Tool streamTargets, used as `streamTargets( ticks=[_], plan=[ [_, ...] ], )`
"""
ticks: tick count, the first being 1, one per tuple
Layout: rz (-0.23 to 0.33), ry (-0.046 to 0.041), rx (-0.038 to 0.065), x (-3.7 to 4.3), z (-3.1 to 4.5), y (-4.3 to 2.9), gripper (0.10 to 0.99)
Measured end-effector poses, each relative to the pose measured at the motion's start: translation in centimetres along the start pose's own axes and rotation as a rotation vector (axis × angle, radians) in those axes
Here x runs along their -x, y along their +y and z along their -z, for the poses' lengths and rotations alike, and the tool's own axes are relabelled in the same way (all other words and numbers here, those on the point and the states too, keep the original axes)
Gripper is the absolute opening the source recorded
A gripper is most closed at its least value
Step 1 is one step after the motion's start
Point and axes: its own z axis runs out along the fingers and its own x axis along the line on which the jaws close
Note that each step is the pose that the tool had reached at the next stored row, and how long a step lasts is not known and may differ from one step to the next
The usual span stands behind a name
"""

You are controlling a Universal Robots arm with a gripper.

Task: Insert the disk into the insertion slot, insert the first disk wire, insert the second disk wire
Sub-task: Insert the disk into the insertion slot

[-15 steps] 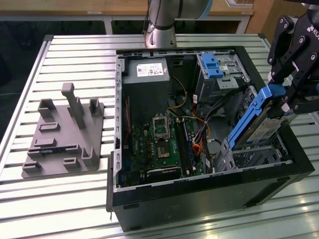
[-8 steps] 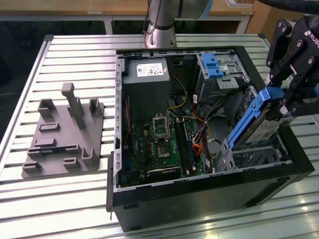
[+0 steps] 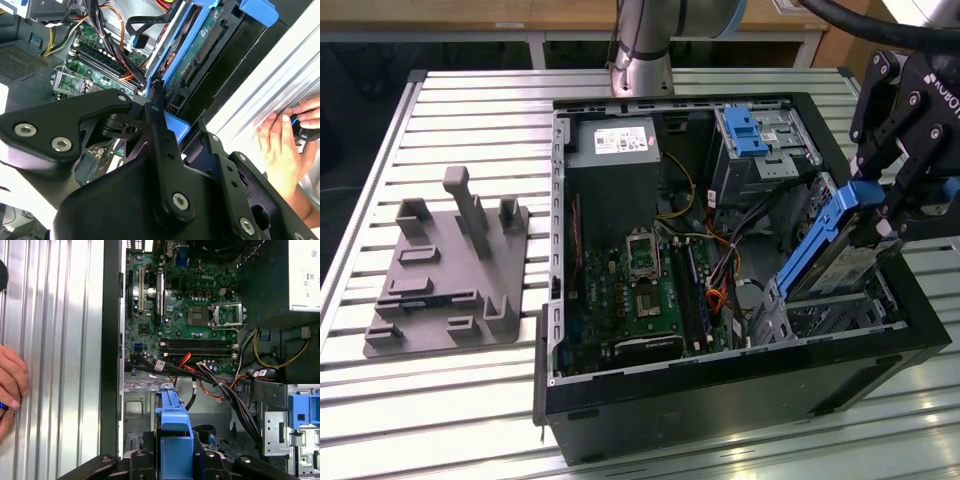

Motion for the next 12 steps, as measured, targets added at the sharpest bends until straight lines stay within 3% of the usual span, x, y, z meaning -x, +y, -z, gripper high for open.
streamTargets(
  ticks=[5, 8, 10, 11, 12],
  plan=[
    [0.000, 0.0003, 0.000, -0.04, -0.42, -0.05, 0.373],
    [0.000, 0.0000, 0.000, -0.05, -0.50, -0.06, 0.549],
    [0.000, 0.0001, 0.000, -0.05, -0.50, -0.06, 0.549],
    [0.000, -0.0001, 0.000, -0.05, -0.51, -0.06, 0.616],
    [0.000, 0.0000, 0.000, -0.05, -0.50, -0.06, 0.616]
  ],
)
